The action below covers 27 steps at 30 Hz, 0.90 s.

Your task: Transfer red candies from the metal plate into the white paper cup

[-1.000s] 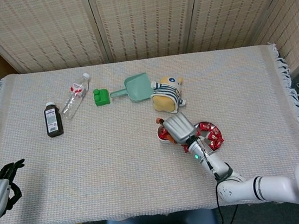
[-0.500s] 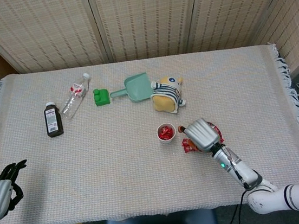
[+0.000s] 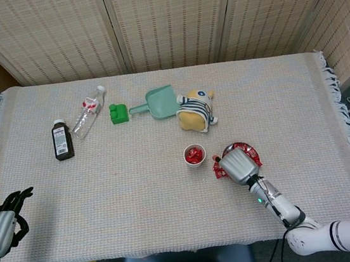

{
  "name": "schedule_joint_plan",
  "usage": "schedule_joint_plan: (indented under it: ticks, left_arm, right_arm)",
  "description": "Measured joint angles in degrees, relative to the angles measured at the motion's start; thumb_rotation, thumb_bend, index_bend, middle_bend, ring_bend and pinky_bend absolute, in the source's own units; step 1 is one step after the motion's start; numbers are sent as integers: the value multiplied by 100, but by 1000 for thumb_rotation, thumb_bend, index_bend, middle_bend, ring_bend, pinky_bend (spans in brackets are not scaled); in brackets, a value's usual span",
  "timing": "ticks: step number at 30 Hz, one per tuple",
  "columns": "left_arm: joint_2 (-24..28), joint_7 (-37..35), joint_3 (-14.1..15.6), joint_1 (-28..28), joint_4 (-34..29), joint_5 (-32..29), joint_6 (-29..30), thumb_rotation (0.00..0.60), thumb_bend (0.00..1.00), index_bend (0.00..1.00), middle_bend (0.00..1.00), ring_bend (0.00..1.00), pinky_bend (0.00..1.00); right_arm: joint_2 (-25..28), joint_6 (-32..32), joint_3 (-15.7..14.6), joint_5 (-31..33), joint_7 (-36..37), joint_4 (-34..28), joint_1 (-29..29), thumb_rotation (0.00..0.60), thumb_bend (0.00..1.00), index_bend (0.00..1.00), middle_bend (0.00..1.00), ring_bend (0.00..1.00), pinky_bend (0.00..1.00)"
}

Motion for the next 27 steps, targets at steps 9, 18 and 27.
schedule_joint_plan:
  ticks: [9,18,27]
  left_arm:
    - [59,-207,20,5,37,71,25,600,1000,92,186,101,311]
    - [92,-319,38,10,56,128,50,600,1000,92,186,101,311]
    - [101,-367,37,18,72,133,75,600,1000,92,186,101,312]
  right_arm:
    - [-547,68,90,740,-877,235,218,600,234,274,805,735,1000]
    - [-753,140,100,1138,-1237,310,359,600,227,301,805,735,1000]
    - [-776,179,35,1265,-1306,286,410,600,227,328,805,735,1000]
